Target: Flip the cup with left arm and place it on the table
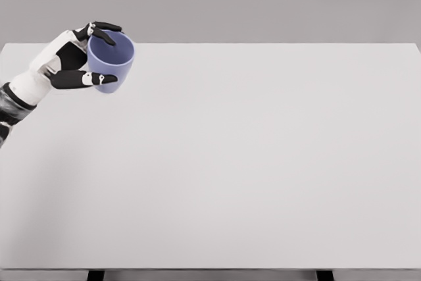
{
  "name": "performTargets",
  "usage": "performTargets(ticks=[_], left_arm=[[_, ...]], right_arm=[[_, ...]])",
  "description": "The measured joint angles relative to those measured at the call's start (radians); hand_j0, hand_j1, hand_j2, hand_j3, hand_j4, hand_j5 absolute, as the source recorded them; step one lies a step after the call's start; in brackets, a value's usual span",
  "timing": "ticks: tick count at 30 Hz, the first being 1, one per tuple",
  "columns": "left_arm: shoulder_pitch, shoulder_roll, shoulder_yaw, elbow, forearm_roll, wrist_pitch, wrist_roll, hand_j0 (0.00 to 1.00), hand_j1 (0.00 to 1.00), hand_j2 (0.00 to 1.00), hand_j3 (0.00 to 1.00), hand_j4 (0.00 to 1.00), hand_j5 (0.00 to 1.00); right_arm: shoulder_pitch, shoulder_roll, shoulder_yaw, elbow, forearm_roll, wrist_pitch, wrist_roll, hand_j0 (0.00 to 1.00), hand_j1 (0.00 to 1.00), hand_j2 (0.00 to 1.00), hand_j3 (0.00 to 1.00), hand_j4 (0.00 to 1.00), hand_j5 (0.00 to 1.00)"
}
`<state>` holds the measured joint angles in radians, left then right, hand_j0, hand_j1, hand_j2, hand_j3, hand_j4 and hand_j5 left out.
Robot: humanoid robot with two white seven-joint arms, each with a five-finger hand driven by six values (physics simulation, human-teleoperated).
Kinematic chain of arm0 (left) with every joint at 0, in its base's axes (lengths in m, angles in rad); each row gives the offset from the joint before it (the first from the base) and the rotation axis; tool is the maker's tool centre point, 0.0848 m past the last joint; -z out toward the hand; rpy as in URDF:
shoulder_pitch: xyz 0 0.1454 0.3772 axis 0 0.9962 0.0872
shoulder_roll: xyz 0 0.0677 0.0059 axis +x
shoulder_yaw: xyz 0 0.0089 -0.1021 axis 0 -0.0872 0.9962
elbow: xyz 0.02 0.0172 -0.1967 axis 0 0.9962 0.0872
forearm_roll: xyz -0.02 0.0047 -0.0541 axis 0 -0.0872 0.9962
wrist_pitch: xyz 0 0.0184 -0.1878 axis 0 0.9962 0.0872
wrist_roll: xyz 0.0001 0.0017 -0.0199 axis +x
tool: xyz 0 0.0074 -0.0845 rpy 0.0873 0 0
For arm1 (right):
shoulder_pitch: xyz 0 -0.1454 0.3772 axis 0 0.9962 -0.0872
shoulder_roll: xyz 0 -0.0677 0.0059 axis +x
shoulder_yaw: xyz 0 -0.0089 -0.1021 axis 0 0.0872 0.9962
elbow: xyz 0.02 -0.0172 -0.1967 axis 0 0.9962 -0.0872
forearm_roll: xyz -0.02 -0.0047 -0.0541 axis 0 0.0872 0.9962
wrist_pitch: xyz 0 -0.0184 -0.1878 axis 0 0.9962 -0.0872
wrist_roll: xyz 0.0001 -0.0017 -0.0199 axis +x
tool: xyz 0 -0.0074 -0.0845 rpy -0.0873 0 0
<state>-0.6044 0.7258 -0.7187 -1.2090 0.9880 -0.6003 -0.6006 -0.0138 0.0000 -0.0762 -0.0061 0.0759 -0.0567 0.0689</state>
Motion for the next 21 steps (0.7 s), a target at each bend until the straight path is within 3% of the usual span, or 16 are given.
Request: performTargets(ticks=[3,12,21], left_arm=[[-0.018,-0.105,-0.007,0.101,0.016,-0.002,-0.007,0.52,0.52,0.52,0.52,0.52,0.52],[-0.034,-0.298,0.032,0.23,0.021,-0.006,-0.011,0.54,0.54,0.54,0.54,0.54,0.54],[-0.014,-0.403,0.035,0.277,-0.006,-0.006,-0.008,0.56,0.56,0.56,0.56,0.56,0.56]], right_arm=[[0.0,0.0,0.0,0.0,0.0,0.0,0.0,1.0,1.0,1.0,1.0,1.0,1.0],[0.0,0.0,0.0,0.0,0.0,0.0,0.0,1.0,1.0,1.0,1.0,1.0,1.0],[0.0,0.0,0.0,0.0,0.0,0.0,0.0,1.0,1.0,1.0,1.0,1.0,1.0]])
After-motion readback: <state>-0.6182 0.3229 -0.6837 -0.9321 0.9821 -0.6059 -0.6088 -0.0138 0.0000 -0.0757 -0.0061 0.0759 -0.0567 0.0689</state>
